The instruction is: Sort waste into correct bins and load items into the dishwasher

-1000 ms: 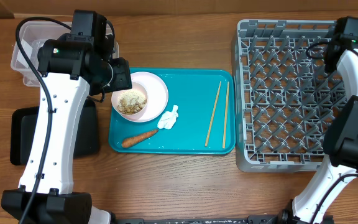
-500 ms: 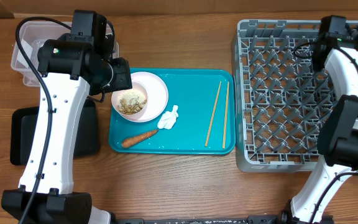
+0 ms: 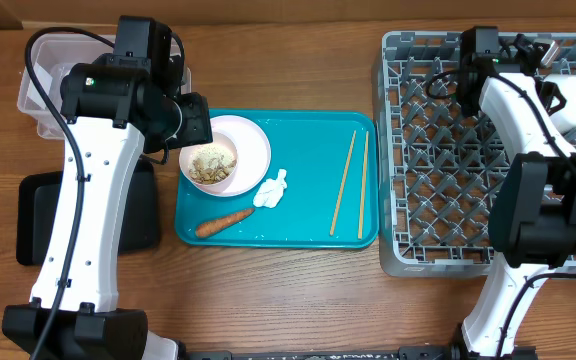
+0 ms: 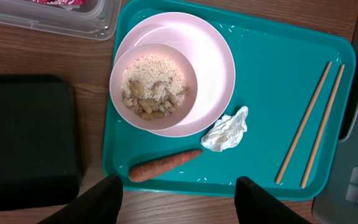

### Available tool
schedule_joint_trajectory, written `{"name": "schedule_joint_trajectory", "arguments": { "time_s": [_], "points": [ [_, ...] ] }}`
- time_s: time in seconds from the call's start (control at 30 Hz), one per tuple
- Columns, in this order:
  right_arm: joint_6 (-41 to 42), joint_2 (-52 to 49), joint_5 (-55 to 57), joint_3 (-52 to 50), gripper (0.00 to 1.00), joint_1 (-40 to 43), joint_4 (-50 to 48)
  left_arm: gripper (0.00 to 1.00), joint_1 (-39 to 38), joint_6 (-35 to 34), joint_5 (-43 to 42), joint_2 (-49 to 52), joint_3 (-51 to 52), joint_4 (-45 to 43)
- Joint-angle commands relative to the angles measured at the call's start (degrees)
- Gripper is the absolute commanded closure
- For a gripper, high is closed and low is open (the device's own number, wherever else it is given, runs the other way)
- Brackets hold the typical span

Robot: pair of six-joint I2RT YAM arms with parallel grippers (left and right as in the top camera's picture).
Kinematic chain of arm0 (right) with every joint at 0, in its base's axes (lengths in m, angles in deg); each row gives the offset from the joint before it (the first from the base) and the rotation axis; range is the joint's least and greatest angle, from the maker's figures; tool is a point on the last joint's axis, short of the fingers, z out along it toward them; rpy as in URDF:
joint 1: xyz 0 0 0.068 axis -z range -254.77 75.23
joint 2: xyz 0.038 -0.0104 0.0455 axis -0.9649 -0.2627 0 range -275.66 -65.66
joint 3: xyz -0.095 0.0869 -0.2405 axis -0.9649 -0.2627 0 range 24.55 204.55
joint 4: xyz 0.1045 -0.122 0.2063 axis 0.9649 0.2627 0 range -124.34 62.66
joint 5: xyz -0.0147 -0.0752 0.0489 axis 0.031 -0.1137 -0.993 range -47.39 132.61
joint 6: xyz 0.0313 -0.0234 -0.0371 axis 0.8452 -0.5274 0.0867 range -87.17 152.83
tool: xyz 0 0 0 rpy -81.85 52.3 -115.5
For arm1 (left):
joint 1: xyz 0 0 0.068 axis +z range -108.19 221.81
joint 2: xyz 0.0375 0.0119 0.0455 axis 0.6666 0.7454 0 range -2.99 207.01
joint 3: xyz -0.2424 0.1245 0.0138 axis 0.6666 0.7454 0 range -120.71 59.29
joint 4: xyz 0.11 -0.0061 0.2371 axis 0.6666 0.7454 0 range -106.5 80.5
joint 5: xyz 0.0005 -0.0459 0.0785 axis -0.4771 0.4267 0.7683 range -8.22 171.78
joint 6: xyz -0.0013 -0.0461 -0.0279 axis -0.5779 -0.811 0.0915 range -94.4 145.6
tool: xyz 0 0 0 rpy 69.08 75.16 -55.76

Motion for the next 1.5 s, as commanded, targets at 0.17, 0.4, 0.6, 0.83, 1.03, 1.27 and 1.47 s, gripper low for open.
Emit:
{"name": "schedule_joint_trajectory", "arguments": {
  "time_s": [0.17,0.4,0.6,0.83,1.03,1.27,1.47],
  "points": [
    [0.24,12.81,-19.91,-0.24,0.45,-0.31,3.37,0.37,-0.39,-0.37,0.35,0.24,-0.31,-0.04],
    [-12.41,26.21,-65.53,-0.22,0.21,-0.63,8.35,0.27,-0.39,-0.33,0.37,0.24,-0.31,-0.02],
    [-12.46,26.86,-81.42,-0.39,0.21,-5.05,17.79,0.27,-0.37,-0.35,0.39,0.26,-0.31,0.24],
    [-7.63,21.86,-75.10,-0.39,0.21,-18.95,22.60,0.20,-0.33,-0.39,0.63,0.26,-0.31,1.97],
    [0.09,15.28,-71.08,-0.39,0.21,-27.32,22.38,0.20,-0.33,-0.37,1.36,0.26,-0.31,2.64],
    [8.90,5.42,-67.78,-0.39,0.21,-32.04,22.36,0.20,-0.33,-0.35,3.41,0.26,-0.31,3.56],
    [11.13,-1.25,-67.67,-0.39,0.23,-32.46,21.73,0.19,-0.33,-0.28,3.45,0.26,-0.31,3.58]
  ]
}}
